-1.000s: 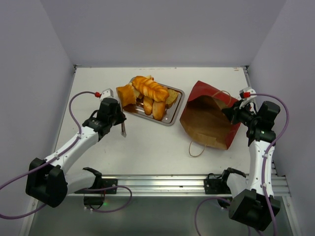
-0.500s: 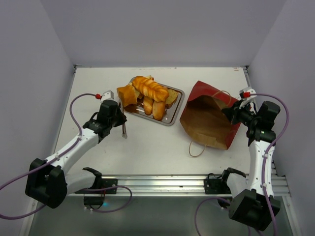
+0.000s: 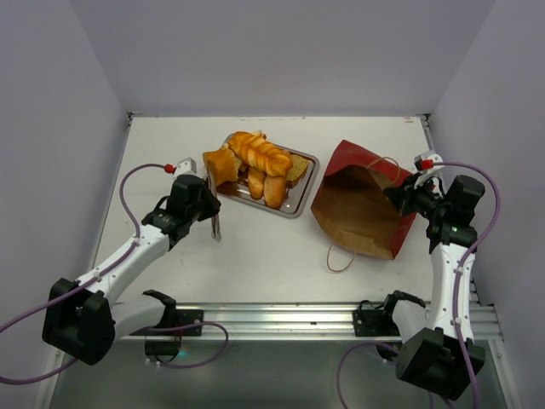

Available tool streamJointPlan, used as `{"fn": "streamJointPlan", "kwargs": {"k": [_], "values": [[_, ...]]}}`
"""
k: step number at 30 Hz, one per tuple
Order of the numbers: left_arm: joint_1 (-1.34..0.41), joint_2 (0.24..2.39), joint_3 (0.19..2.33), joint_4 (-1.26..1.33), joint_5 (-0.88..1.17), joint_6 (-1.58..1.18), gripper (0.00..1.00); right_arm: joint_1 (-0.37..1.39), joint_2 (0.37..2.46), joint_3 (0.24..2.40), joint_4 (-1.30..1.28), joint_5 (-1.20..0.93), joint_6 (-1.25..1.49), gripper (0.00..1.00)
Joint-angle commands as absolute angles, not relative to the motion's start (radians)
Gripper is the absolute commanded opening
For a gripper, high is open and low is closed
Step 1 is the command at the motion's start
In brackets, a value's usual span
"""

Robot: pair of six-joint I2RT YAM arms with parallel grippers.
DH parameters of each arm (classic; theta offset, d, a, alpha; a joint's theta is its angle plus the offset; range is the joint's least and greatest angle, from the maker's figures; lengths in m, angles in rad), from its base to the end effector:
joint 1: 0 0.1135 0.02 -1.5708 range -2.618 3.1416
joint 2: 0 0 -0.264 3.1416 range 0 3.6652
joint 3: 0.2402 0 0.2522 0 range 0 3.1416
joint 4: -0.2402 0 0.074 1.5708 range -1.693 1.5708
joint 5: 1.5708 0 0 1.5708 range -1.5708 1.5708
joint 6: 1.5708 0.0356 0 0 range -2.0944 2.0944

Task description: Take the fake bread out of the paper bag

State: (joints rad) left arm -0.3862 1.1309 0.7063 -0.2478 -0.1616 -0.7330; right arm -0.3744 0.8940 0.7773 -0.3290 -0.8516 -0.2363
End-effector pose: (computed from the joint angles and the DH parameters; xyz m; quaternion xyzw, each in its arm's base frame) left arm 0.2253 -0.0854 0.2381 -0.1894 0.8783 -0.1682 0.4054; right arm 0.1893 -0.0456 0.3084 -0.1666 0.7837 0.1872 0.5683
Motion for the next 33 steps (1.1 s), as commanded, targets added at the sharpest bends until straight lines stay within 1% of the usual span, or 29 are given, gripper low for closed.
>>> {"fn": "streamJointPlan", "kwargs": {"k": [1, 12, 33], "values": [[-0.379, 1.103, 0.703, -0.201, -0.138, -0.742, 0.27, -0.379, 0.873, 0.779, -0.305, -0.867, -0.236, 0.02], [-0.379, 1.083, 0.713, -0.216, -0.14, -0.733, 0.34, -0.379, 0.871, 0.779, -0.307, -0.865, -0.238, 0.02], [-0.379, 1.049, 0.75, -0.267, -0.164, -0.723, 0.38, -0.379, 0.868, 0.779, -0.307, -0.867, -0.238, 0.02]]}}
